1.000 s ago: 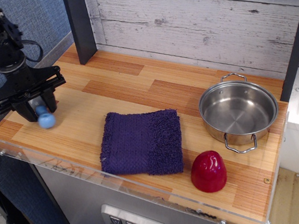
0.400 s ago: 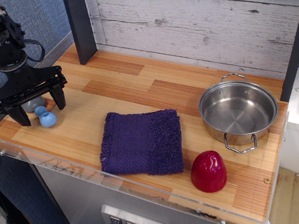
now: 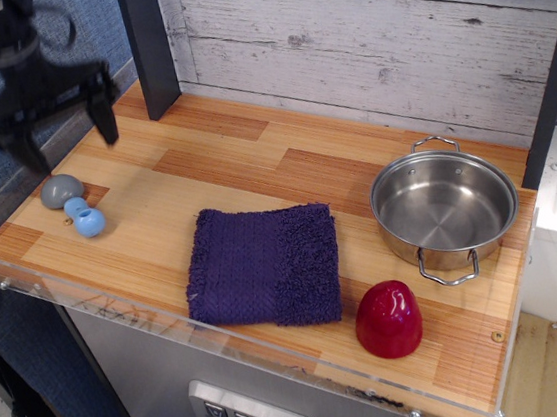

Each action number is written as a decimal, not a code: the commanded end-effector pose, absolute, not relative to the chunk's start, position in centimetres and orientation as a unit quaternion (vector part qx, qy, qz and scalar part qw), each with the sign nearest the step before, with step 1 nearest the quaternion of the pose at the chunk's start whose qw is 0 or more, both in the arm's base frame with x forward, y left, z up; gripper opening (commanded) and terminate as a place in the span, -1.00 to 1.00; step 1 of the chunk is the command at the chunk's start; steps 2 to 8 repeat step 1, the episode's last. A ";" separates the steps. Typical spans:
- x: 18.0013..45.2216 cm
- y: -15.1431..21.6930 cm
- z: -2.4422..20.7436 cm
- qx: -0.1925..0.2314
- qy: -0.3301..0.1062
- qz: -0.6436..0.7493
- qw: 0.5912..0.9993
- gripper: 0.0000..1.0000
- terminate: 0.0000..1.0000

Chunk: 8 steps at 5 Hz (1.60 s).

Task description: Place the blue spoon on the front left corner of the countertop.

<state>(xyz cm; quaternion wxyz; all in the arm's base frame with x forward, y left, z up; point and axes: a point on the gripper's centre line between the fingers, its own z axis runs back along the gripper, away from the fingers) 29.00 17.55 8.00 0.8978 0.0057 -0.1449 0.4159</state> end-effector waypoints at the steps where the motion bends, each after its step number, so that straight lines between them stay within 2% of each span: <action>1: 30.2 16.1 14.8 0.003 -0.208 0.379 0.902 1.00 1.00; 8: 30.2 16.1 14.8 0.003 -0.208 0.379 0.902 1.00 1.00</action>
